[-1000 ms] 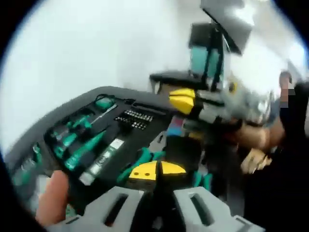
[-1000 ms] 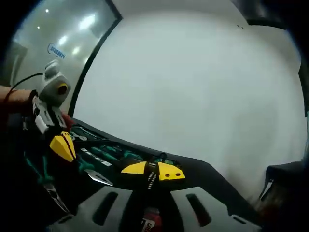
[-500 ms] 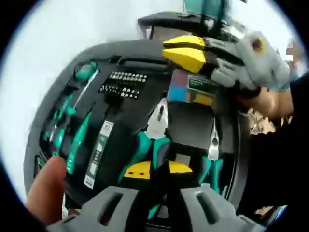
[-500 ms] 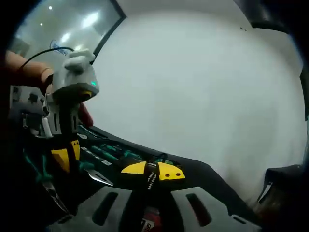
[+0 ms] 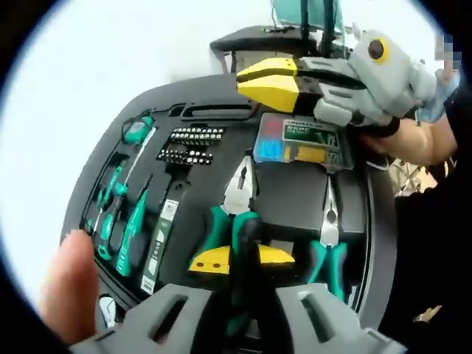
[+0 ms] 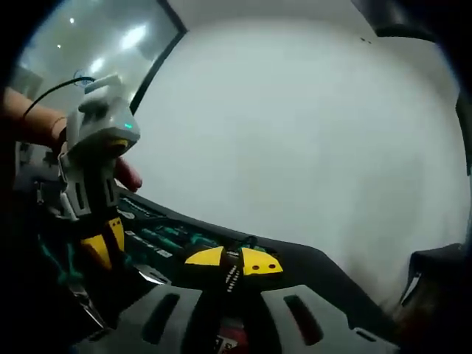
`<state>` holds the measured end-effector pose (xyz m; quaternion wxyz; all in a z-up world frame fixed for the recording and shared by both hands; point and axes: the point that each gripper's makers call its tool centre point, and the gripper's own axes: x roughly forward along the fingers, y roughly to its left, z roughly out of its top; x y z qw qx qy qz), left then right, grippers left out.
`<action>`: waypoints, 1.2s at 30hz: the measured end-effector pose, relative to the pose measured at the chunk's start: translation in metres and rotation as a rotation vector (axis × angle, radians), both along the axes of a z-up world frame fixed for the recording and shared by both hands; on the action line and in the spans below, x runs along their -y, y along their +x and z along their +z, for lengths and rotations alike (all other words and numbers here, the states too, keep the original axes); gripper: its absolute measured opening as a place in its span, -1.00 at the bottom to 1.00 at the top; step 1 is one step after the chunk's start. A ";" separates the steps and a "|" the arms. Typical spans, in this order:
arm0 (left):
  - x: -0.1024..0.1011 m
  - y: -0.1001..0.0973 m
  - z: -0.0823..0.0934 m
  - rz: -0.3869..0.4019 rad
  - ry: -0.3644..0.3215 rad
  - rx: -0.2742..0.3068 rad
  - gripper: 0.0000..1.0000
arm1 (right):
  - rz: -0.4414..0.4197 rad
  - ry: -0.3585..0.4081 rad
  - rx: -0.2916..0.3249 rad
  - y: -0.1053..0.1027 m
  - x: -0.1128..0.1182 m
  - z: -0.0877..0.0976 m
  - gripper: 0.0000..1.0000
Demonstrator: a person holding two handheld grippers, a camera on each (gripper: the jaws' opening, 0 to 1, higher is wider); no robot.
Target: Pick up the tools and put them into their designated positions in the toolbox.
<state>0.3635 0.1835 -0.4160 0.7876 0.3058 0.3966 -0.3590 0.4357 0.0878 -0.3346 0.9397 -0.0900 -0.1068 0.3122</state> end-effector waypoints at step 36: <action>0.006 0.015 0.030 0.115 -0.209 0.450 -1.00 | 0.064 -0.484 0.066 -0.031 -0.065 -0.044 -1.00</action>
